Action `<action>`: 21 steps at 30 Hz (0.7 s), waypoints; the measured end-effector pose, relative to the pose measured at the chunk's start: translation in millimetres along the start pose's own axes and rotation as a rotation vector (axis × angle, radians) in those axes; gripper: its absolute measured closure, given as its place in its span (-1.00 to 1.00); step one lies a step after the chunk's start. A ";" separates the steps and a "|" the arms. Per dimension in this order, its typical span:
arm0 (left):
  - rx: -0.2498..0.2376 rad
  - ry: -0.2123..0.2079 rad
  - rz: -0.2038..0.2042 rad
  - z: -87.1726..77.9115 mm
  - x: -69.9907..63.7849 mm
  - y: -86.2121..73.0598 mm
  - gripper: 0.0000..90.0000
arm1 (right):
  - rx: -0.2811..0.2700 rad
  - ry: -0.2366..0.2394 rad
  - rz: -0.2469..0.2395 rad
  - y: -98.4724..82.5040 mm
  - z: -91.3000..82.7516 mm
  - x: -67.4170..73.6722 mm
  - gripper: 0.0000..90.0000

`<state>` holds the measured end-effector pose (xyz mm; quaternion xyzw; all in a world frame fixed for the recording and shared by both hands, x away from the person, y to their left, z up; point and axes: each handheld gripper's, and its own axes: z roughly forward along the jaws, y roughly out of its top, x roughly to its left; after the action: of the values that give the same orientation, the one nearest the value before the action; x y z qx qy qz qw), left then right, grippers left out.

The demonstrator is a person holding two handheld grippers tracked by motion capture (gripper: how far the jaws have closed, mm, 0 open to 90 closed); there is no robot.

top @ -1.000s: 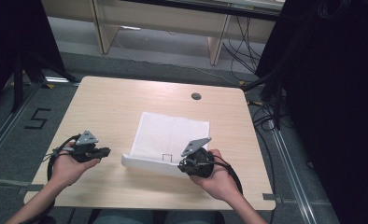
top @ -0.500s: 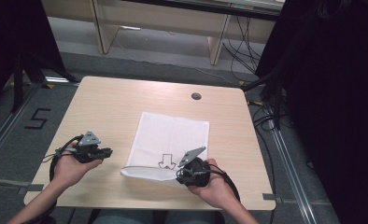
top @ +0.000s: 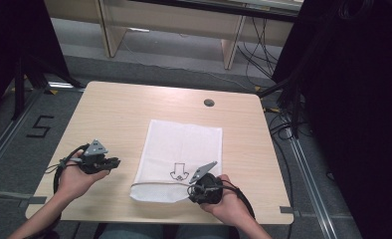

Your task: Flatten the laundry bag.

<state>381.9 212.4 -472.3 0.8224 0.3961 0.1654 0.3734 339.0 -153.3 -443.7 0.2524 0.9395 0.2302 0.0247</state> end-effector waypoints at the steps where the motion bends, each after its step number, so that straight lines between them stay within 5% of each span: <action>1: 0.003 -0.005 0.005 -0.2 0.1 0.3 0.81 | -0.001 0.002 -0.003 0.0 0.7 -0.5 0.94; 2: -0.024 -0.004 -0.028 2.0 -2.5 0.2 0.81 | 0.003 0.011 0.000 0.3 0.6 -1.0 0.94; 7: -0.013 -0.008 -0.008 2.0 -4.2 1.0 0.80 | 0.002 0.001 -0.005 0.2 3.4 -6.5 0.94; 8: -0.011 -0.013 -0.005 2.2 -5.0 1.1 0.80 | 0.006 0.007 0.024 0.2 2.8 -6.1 0.94; 9: 0.000 -0.007 0.023 1.7 -5.6 1.7 0.79 | 0.000 -0.003 0.014 0.5 3.9 -9.3 0.94; 11: -0.028 -0.013 -0.011 4.7 -9.2 1.7 0.79 | 0.004 -0.001 0.018 0.8 3.3 -10.1 0.94; 12: -0.009 -0.016 0.018 3.7 -8.3 2.2 0.78 | 0.002 -0.004 0.025 1.2 4.5 -10.3 0.94; 21: -0.046 -0.043 0.024 7.5 -19.4 5.9 0.73 | 0.005 -0.007 0.026 6.4 10.2 -19.2 0.94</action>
<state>377.0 191.4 -472.4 0.8216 0.3744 0.1611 0.3986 360.3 -153.5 -451.4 0.2656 0.9366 0.2274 0.0244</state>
